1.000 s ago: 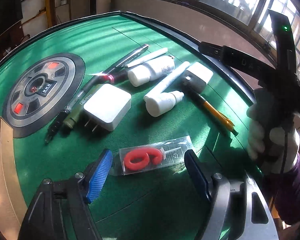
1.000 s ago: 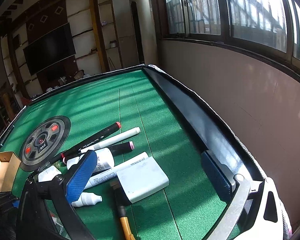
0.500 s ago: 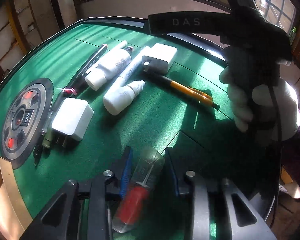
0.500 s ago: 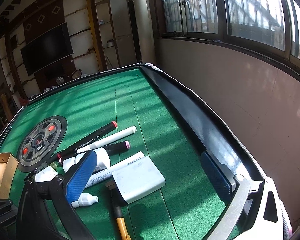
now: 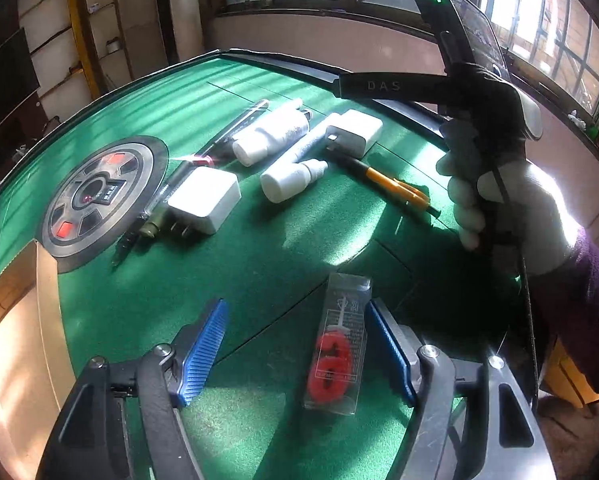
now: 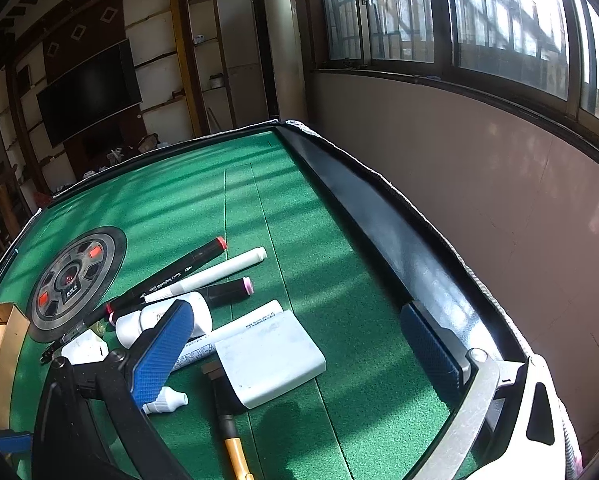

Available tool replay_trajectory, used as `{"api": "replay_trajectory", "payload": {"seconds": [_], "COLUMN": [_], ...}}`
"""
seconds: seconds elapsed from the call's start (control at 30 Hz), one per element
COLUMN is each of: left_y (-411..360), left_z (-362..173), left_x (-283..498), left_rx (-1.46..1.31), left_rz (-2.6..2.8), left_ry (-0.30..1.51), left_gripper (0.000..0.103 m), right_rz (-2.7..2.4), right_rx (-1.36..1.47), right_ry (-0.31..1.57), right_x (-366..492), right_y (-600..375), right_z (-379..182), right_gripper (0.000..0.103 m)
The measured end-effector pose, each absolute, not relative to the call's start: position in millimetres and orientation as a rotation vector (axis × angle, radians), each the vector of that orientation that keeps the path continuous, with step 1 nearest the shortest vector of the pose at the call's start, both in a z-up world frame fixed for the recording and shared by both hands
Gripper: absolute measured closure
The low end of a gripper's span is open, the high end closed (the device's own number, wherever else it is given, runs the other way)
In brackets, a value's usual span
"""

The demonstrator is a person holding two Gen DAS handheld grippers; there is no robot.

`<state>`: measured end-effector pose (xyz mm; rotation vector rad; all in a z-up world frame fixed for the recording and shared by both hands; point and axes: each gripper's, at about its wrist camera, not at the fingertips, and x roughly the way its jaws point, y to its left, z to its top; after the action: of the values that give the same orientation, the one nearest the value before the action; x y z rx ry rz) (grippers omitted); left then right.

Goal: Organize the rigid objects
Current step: 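Close the left gripper on the candle package and lift it, then carry the candle package with the left gripper while the right gripper grasps the yellow pen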

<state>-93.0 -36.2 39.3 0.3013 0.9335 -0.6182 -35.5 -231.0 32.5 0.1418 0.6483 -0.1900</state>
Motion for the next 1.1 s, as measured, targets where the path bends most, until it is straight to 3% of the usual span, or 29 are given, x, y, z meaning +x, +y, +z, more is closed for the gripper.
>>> {"api": "replay_trajectory", "payload": {"seconds": [0.1,0.13,0.17,0.2,0.23,0.5,0.67,0.77,0.8,0.87,0.9,0.93,1.1], "left_y": [-45.6,-50.4,-56.6,-62.2,-63.5,-8.5,31.7,53.8,62.7,80.2,89.1,98.4,149.2], "left_z": [24.4,19.1,17.0,17.9,18.6,54.5,73.2,80.2,82.8,87.6,89.7,92.4,103.3], "left_x": [-95.3,-95.4,-98.9,-102.3,-103.6,-114.5,-121.8,-121.9,-124.2,-128.1,-130.5,-132.4,-134.4], "left_rx": [0.288,0.264,0.289,0.302,0.268,0.052,-0.067,-0.128,-0.148,-0.175,-0.183,-0.190,-0.223], "left_rz": [-0.612,-0.626,-0.599,-0.613,-0.641,-0.634,-0.613,-0.581,-0.573,-0.547,-0.531,-0.513,-0.433], "left_ry": [0.955,0.977,0.954,0.940,0.959,0.898,0.837,0.811,0.803,0.789,0.782,0.776,0.769], "left_gripper": [0.030,0.047,0.050,0.077,0.091,0.091,0.091,0.091,0.091,0.091,0.091,0.091,0.091], "right_rz": [-0.198,-0.202,-0.207,-0.209,-0.209,-0.022,0.027,0.022,0.026,0.025,0.042,0.054,0.160], "right_rx": [0.121,0.117,0.115,0.118,0.126,0.285,0.092,-0.008,-0.017,-0.040,-0.025,-0.012,0.098], "right_ry": [0.644,0.644,0.644,0.645,0.645,0.783,0.878,0.959,0.995,0.973,0.973,0.981,0.998], "right_x": [-35.1,-35.0,-34.1,-33.9,-34.1,-51.4,-66.7,-63.1,-60.3,-56.8,-54.8,-53.4,-76.3], "right_y": [-228.6,-228.4,-228.3,-229.8,-231.4,-250.1,-221.3,-200.1,-196.5,-190.7,-190.3,-189.7,-184.7], "right_z": [31.9,31.5,31.2,30.5,30.1,25.0,19.8,2.7,-4.9,-6.6,-6.5,-6.9,16.7], "right_gripper": [0.000,0.000,0.000,0.000,0.000,0.000,0.008,0.036,0.054,0.072,0.089,0.094,0.094]}}
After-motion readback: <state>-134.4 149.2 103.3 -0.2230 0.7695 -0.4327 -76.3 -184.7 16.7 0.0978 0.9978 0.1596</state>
